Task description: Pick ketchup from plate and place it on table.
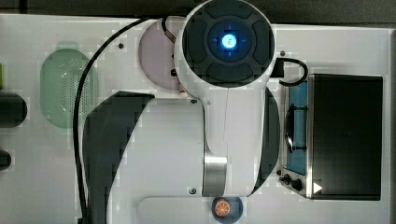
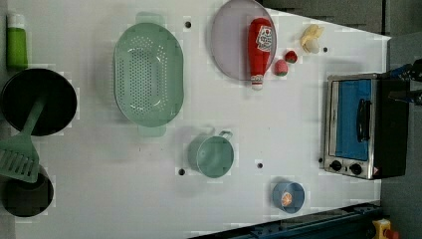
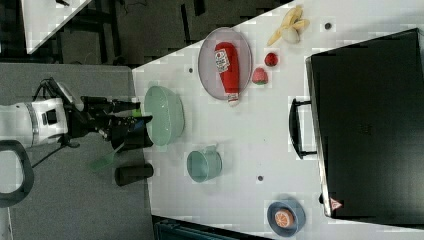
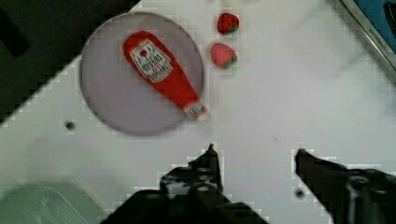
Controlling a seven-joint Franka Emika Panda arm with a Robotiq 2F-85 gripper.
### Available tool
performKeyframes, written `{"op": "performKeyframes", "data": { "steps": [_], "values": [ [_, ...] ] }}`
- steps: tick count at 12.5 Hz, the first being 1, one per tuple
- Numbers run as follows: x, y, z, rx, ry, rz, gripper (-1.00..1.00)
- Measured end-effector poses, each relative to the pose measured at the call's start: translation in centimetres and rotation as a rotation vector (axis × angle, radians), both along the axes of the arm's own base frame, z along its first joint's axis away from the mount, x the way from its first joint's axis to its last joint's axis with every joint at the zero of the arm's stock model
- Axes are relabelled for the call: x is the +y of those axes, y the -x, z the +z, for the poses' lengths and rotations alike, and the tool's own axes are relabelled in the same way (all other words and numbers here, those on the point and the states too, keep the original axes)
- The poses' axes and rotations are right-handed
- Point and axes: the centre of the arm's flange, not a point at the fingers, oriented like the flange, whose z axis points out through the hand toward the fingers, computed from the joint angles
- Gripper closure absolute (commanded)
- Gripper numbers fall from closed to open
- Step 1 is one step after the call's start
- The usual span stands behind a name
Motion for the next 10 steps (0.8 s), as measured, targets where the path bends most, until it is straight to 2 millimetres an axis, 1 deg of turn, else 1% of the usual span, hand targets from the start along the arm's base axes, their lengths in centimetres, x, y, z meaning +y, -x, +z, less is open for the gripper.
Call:
{"op": "performKeyframes", "data": {
  "steps": [2, 3, 4, 5, 6, 7, 8, 9, 10],
  "values": [
    [-0.4, 3.6, -0.6, 0.118, 0.002, -0.01, -0.82],
    [-0.9, 4.8, 0.0, 0.126, 0.003, -0.021, -1.0],
    [-1.3, 5.3, 1.2, 0.108, 0.003, -0.028, -1.0],
    [-1.3, 5.3, 2.3, 0.082, 0.005, -0.029, -1.0],
    [-1.2, 5.1, 2.9, 0.06, 0.004, -0.027, -1.0],
    [-1.0, 4.7, 2.9, 0.053, 0.005, -0.019, -1.0],
    [-0.7, 3.8, 2.3, 0.045, 0.008, -0.004, -1.0],
    [-0.4, 2.6, 0.9, 0.036, 0.007, 0.005, -1.0],
    [-0.2, 1.0, -1.0, 0.031, 0.004, 0.019, -1.0]
  ]
}}
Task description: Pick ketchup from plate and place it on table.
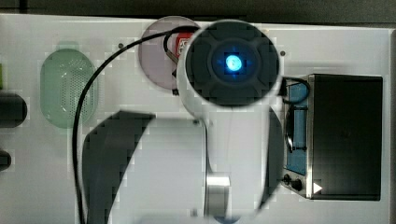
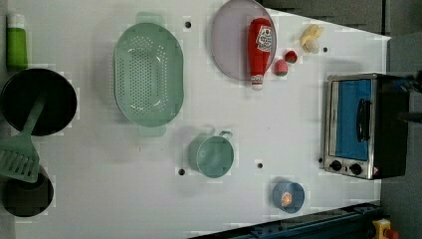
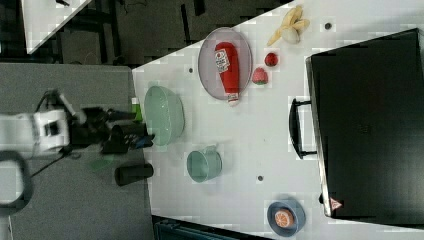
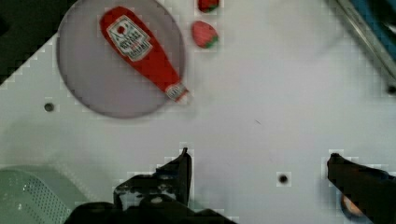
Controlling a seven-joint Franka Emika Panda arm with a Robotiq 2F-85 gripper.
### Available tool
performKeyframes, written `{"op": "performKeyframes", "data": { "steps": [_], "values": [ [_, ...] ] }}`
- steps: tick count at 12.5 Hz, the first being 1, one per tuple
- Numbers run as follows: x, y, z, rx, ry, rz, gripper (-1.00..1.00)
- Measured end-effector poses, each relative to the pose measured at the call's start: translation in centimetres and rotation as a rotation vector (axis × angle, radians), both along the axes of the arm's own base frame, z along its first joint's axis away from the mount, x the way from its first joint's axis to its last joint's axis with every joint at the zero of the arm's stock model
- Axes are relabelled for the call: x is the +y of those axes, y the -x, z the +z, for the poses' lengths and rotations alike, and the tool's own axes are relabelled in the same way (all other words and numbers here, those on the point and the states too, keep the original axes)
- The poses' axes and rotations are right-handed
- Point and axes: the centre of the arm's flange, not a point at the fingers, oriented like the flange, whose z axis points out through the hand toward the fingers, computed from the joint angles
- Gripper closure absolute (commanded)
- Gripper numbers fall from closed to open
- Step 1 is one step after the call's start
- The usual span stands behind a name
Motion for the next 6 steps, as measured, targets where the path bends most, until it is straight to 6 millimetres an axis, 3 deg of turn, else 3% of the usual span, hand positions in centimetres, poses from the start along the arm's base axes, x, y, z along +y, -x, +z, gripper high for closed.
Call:
{"op": "performKeyframes", "data": {
  "steps": [4, 6],
  "values": [
    [0.7, -5.0, -12.7, 0.125, -0.029, 0.128, -1.0],
    [1.0, -6.3, -19.3, 0.178, -0.054, 0.22, -1.0]
  ]
}}
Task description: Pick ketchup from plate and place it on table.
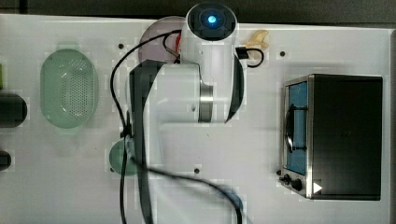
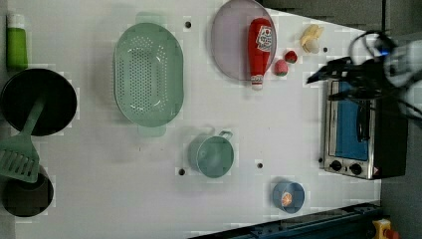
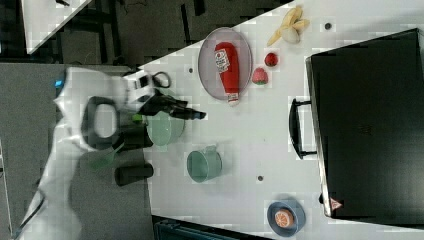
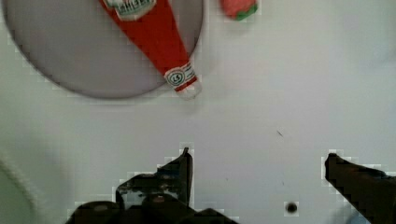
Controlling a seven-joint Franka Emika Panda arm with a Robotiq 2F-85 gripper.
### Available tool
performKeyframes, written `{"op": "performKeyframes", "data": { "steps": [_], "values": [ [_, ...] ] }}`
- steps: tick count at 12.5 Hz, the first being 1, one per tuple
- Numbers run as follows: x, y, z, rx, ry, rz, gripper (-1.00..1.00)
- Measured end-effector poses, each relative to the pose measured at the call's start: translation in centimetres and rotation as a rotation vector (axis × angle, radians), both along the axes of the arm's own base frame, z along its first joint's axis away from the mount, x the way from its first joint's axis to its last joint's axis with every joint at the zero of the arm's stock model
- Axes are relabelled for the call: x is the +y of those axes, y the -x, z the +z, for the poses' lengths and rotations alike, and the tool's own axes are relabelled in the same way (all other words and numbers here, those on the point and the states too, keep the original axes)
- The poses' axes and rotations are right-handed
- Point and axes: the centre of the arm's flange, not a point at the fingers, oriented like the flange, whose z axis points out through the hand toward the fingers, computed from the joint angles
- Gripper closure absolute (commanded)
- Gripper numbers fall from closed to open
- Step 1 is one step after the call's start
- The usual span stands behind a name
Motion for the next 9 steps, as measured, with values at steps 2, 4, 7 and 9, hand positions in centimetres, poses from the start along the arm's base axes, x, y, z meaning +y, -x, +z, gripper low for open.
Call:
{"op": "performKeyframes", "data": {
  "steps": [2, 4, 7, 9],
  "values": [
    [0.3, -0.3, -4.7, 0.024, -0.027, 0.099, -1.0],
    [0.7, -0.6, -7.2, 0.021, -0.047, 0.176, -1.0],
    [1.4, -1.1, -8.7, -0.015, -0.054, 0.233, -1.0],
    [2.3, -2.6, -9.8, -0.063, -0.053, 0.251, -1.0]
  ]
}}
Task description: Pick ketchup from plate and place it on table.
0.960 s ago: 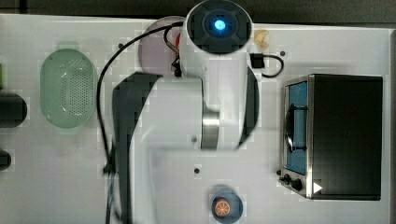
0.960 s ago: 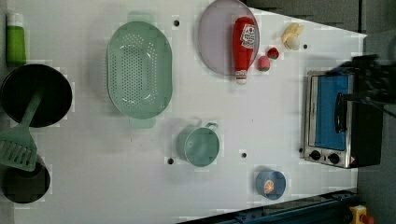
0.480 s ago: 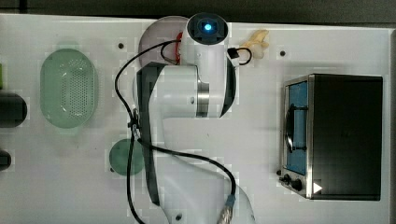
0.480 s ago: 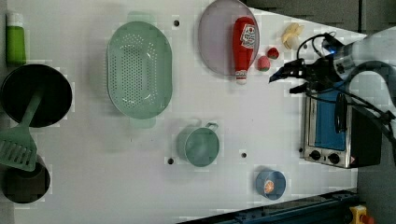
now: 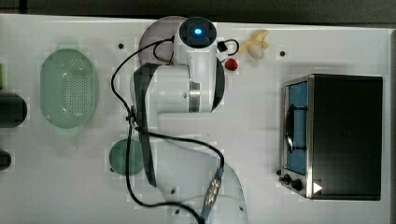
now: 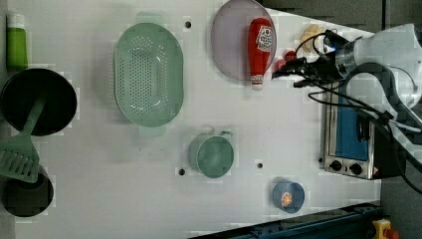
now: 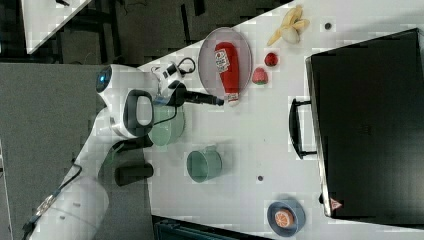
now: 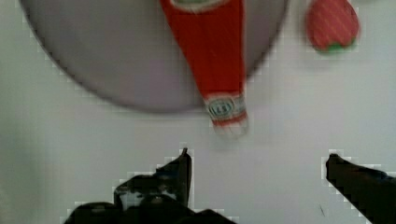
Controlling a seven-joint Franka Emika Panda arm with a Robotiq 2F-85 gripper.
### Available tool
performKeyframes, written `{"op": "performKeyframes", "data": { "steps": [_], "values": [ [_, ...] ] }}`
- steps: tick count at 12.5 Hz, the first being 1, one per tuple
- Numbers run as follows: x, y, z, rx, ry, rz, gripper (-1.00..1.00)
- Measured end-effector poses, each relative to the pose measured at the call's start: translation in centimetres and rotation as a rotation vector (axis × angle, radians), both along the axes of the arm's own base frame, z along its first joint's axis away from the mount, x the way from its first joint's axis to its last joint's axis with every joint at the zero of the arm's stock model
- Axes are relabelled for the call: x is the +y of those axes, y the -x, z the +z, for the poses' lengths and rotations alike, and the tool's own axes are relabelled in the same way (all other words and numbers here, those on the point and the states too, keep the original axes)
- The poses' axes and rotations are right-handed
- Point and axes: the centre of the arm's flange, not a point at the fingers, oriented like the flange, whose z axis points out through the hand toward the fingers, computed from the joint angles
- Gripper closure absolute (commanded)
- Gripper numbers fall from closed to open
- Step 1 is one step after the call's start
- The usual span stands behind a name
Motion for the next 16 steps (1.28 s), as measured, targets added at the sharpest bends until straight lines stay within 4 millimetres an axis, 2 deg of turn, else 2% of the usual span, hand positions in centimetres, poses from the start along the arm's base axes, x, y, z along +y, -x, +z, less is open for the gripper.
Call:
{"op": "performKeyframes", "data": {
  "steps": [4, 6, 7, 13, 15, 16],
  "values": [
    [1.7, -3.2, -3.8, -0.066, 0.017, 0.06, -1.0],
    [2.1, -5.5, -6.0, -0.128, 0.029, 0.093, -1.0],
    [2.1, -5.9, -7.3, -0.132, 0.029, 0.099, -1.0],
    [1.1, -6.8, -13.2, -0.14, 0.023, 0.091, -1.0],
    [1.4, -6.5, -13.9, -0.132, 0.022, 0.101, -1.0],
    [1.5, -6.6, -13.7, -0.135, 0.025, 0.105, -0.93]
  ]
}}
